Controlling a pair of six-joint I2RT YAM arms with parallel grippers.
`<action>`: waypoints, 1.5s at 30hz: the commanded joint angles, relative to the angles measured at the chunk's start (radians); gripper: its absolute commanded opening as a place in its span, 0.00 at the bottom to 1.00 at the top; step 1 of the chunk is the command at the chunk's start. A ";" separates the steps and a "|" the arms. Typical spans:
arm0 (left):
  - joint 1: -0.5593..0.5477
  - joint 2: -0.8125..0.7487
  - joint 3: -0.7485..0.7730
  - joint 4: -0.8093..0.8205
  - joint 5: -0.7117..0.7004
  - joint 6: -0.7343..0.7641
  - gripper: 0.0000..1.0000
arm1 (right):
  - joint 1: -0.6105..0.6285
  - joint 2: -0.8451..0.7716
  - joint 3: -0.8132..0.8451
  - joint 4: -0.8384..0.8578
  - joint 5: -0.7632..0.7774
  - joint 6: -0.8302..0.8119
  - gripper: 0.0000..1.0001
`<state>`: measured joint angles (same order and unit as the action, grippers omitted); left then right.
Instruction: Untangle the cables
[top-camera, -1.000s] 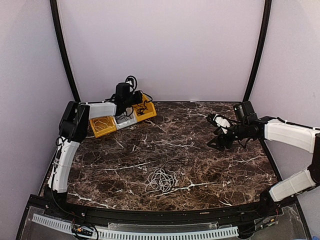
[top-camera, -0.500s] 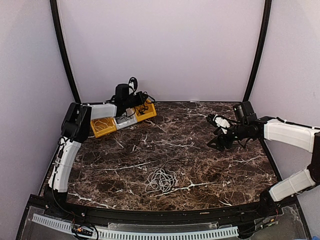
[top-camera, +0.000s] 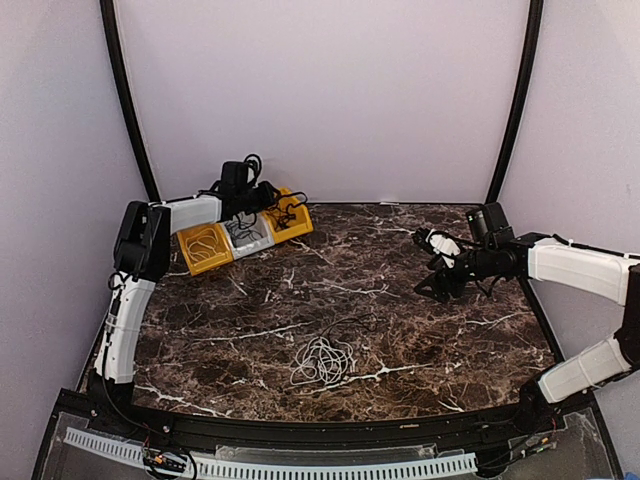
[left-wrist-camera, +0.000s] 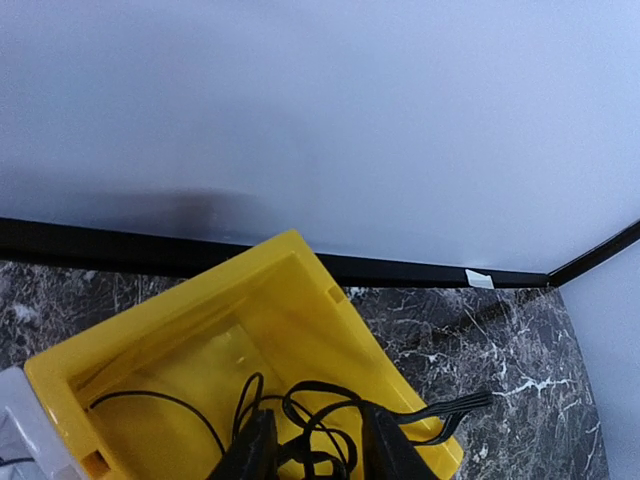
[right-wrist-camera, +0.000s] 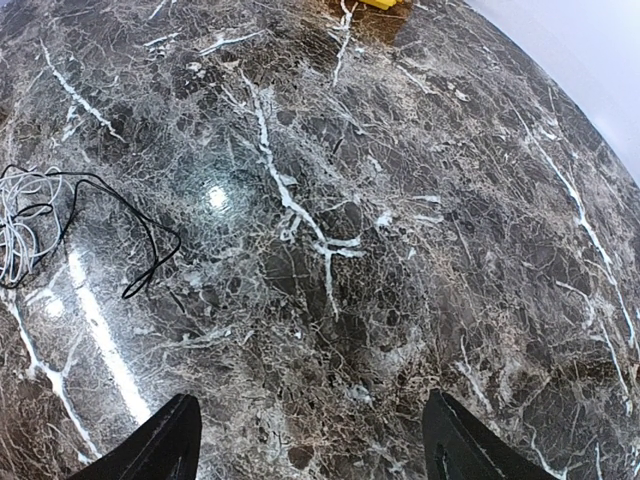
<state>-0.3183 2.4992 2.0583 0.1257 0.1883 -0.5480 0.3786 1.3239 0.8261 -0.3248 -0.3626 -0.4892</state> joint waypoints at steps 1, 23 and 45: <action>0.001 -0.134 0.015 -0.119 -0.064 0.044 0.34 | -0.005 -0.017 -0.004 0.025 -0.014 -0.007 0.78; -0.089 -0.333 -0.242 0.012 -0.066 0.197 0.44 | -0.004 -0.022 -0.004 0.021 -0.025 -0.018 0.78; -0.203 -0.005 0.048 0.072 -0.386 0.248 0.50 | -0.005 -0.013 -0.012 0.020 -0.021 -0.028 0.78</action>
<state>-0.5095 2.4592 1.9999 0.2230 -0.1013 -0.3290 0.3786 1.3125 0.8246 -0.3252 -0.3710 -0.5053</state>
